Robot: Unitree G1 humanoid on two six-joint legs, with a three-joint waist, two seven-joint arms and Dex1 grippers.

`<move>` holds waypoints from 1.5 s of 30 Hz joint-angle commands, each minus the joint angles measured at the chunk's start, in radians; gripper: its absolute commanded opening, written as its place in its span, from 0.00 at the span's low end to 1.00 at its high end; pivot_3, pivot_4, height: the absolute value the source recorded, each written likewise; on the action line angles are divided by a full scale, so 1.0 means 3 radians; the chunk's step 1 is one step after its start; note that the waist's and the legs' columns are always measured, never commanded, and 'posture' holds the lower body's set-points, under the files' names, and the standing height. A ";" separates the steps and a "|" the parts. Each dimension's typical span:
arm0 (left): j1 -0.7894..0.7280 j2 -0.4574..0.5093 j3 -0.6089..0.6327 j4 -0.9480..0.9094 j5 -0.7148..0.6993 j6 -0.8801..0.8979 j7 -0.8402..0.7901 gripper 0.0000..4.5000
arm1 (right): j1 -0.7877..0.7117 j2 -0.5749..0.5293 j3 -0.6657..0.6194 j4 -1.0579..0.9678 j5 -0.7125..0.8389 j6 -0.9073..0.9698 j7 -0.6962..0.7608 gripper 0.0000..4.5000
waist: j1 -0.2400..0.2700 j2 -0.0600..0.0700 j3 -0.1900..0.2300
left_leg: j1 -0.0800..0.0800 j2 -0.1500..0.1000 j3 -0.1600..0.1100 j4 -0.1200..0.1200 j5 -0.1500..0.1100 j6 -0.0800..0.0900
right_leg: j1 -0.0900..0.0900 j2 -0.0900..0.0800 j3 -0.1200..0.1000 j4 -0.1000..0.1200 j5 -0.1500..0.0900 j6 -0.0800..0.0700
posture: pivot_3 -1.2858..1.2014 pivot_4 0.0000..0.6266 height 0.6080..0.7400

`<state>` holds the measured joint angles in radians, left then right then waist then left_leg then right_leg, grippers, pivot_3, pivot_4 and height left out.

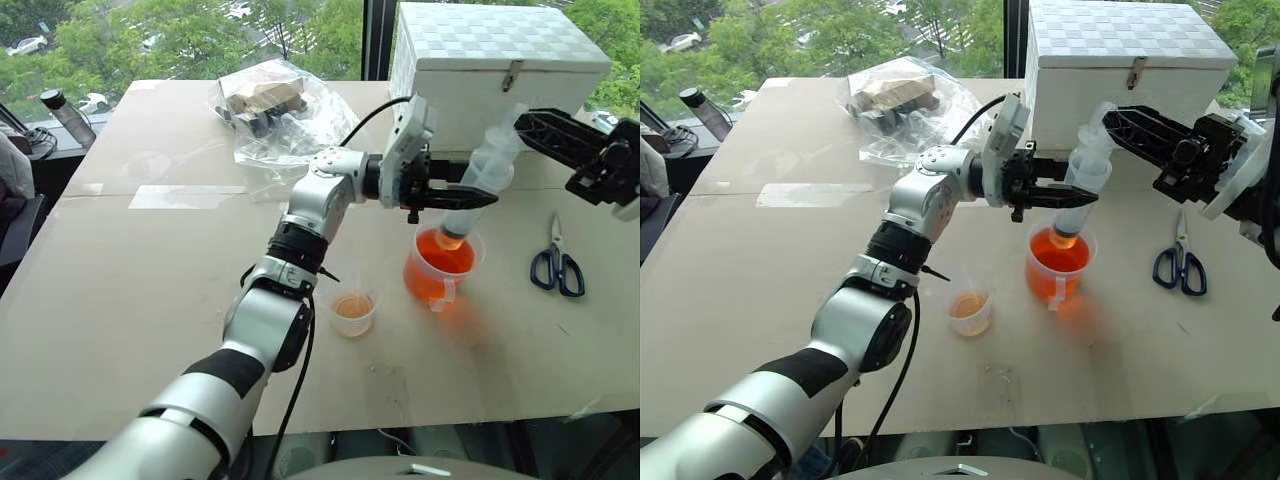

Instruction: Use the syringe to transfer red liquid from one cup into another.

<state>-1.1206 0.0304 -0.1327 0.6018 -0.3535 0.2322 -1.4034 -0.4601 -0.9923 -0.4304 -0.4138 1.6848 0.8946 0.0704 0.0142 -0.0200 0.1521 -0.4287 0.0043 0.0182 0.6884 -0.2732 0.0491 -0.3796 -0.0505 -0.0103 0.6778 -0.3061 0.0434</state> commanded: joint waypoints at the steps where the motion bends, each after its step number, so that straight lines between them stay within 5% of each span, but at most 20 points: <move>1: -0.0076 -0.0030 -0.0046 -0.0108 -0.0023 -0.0006 -0.0067 0.31 | 0.0132 -0.0122 -0.0331 -0.0023 -0.0089 -0.0040 0.0173 0.35 | -0.0002 0.0000 0.0000 | 0.0000 0.0000 0.0000 0.0000 0.0000 0.0000 | 0.0000 0.0000 0.0000 0.0000 0.0000 0.0000 | 0.52 0.24 1.00; 14: -0.0241 0.0167 0.0100 -0.0503 -0.0192 0.0304 0.0080 0.31 | 0.0759 -0.0270 -0.1059 0.0092 -0.0109 0.0074 0.0745 0.35 | 0.0000 0.0001 -0.0001 | 0.0002 0.0000 0.0000 0.0000 0.0000 0.0000 | 0.0001 0.0001 0.0000 0.0001 0.0000 0.0000 | 0.52 0.24 1.00; 28: -0.0231 0.0246 0.0172 -0.0941 -0.0371 0.0671 0.0478 0.31 | 0.1306 0.0176 -0.0835 -0.0377 -0.1159 -0.0282 0.1225 0.35 | -0.0001 0.0006 -0.0003 | 0.0006 0.0000 0.0001 0.0000 0.0000 0.0000 | 0.0001 0.0004 0.0004 0.0000 0.0000 0.0000 | 0.52 0.24 1.00; 45: 0.0082 0.1281 0.0689 -0.2323 -0.1528 0.2222 0.0758 0.31 | 0.0918 0.0366 -0.0622 -0.0469 -0.0957 -0.0422 0.1028 0.35 | -0.0015 0.0009 -0.0004 | 0.0021 0.0001 0.0004 -0.0001 0.0001 -0.0002 | 0.0006 0.0003 0.0012 0.0000 0.0000 0.0000 | 0.52 0.24 1.00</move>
<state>-1.1050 0.3921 0.0493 -0.0185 -0.7616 0.8700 -1.1909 -0.1479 -0.8856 -0.6231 -0.5214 1.3592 0.7960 0.3833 0.0096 -0.0172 0.1508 -0.4223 0.0046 0.0194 0.6882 -0.2729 0.0485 -0.3778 -0.0497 -0.0068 0.6779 -0.3062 0.0435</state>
